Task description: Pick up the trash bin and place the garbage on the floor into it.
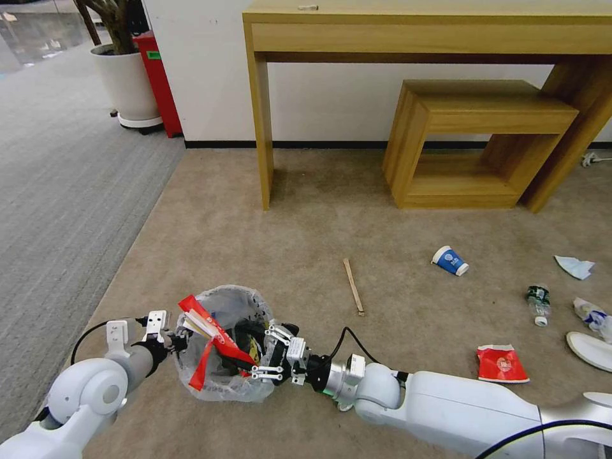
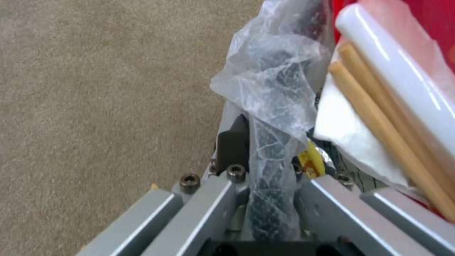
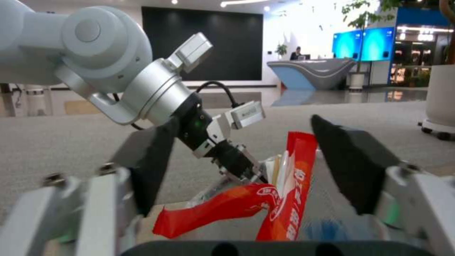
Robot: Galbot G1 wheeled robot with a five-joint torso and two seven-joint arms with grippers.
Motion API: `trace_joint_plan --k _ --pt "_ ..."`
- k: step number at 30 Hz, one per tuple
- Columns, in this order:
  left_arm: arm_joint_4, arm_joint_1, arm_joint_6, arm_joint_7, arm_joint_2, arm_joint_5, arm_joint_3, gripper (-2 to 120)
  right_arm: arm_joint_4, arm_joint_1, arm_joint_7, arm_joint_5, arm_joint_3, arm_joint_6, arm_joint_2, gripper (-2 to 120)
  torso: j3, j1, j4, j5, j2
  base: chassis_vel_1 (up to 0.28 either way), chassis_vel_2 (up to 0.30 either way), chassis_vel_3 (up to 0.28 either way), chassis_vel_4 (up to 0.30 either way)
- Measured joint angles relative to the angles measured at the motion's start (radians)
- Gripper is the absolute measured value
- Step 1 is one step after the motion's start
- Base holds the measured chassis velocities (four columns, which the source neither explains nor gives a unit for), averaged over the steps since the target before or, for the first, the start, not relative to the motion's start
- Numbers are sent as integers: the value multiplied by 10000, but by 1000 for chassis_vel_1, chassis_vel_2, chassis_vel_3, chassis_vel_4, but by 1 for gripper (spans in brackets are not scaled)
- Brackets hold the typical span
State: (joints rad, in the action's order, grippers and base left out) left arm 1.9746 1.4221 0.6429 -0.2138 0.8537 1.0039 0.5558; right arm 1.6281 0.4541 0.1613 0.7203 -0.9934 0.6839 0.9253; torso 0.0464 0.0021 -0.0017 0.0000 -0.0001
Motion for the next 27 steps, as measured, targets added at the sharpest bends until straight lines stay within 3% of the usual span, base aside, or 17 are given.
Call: trace_joint_plan --k 7,12,19,27 --pt "-12 12 -3 6 37 2 0 0 -46 19 4 -86 68 33 -12 99 0 0 0 0 0 0 0 0 0" --pt "-69 23 -4 -16 95 64 -29 0 -54 63 -6 -91 261 45 -27 100 0 -1 0 0 1 0 0 0 0" --pt "-502 9 271 -673 145 1484 86 0 110 130 -78 20 1013 38 -163 100 0 0 0 0 0 0 0 0 0" --pt "-737 132 354 -936 143 2268 404 0 287 276 -83 118 1723 36 -485 100 0 0 0 1 0 0 0 0 0"
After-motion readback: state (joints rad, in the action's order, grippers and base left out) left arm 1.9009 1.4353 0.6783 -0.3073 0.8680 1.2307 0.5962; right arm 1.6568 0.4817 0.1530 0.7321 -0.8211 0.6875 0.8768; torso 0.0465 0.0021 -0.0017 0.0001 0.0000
